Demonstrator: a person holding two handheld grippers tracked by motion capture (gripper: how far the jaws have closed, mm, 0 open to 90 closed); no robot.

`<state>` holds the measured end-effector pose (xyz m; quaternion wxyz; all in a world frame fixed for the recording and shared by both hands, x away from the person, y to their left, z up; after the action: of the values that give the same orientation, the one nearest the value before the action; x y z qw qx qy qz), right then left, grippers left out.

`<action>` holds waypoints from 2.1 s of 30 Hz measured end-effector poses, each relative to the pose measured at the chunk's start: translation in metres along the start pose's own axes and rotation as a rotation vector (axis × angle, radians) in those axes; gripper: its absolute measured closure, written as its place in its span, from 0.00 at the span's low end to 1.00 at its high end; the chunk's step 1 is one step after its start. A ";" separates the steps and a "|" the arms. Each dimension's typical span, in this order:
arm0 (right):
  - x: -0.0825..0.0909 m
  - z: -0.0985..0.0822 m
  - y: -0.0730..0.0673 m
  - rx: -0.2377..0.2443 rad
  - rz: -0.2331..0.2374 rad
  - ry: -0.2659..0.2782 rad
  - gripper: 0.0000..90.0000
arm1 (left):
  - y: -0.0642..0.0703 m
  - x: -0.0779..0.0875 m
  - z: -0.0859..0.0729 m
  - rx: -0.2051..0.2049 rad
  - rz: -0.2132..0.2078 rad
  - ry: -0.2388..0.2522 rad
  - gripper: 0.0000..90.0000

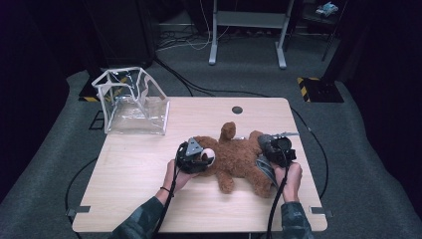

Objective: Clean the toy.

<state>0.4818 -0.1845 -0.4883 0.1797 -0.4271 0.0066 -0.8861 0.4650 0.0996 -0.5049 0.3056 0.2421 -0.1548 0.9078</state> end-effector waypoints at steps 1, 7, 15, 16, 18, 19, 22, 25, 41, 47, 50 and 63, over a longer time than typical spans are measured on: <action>0.004 0.003 -0.001 0.003 -0.002 0.019 0.84 | 0.000 0.000 0.000 0.001 0.002 0.002 0.53; 0.043 0.027 -0.065 0.140 0.043 0.100 0.84 | 0.001 0.000 0.000 0.002 0.011 0.002 0.53; -0.003 0.039 -0.154 0.314 0.160 0.021 0.83 | 0.001 0.000 0.001 0.010 0.012 0.000 0.53; -0.011 0.038 -0.158 0.320 0.168 0.005 0.83 | 0.001 0.001 0.000 0.002 0.010 -0.006 0.53; -0.024 0.034 -0.158 0.339 0.130 -0.021 0.84 | 0.001 0.001 0.000 0.010 0.005 0.000 0.53; -0.027 0.032 -0.154 0.346 0.116 -0.026 0.85 | 0.001 0.001 0.000 0.008 0.002 0.000 0.53; -0.020 0.029 -0.142 0.327 0.098 -0.011 0.85 | 0.001 0.001 0.000 0.005 0.003 -0.001 0.53; -0.006 0.027 -0.123 0.300 0.027 0.010 0.85 | 0.001 0.001 0.000 0.008 0.002 0.004 0.53; 0.012 0.032 -0.139 0.290 0.096 0.058 0.84 | 0.002 0.000 0.001 0.017 0.011 0.002 0.53; -0.027 0.026 -0.152 0.342 0.095 -0.004 0.84 | 0.001 0.001 -0.001 0.010 0.004 -0.002 0.53; -0.020 0.024 -0.136 0.295 0.124 0.006 0.85 | 0.003 0.000 0.000 0.002 0.009 0.003 0.53; 0.004 0.006 -0.048 0.149 -0.082 0.017 0.84 | 0.001 -0.001 0.001 0.008 0.006 0.002 0.53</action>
<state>0.4688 -0.1399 -0.4735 0.1747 -0.4049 -0.0755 -0.8943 0.4651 0.0974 -0.5043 0.3021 0.2421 -0.1518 0.9094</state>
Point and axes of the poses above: each handheld gripper's, and its own axes: x roughly backward along the jaws, z roughly out of its top, y roughly to its right, the point moved 5 cm from there along -x, roughly forward along the jaws, and after that the axes turned 10 degrees about z, right-handed, at the moved point
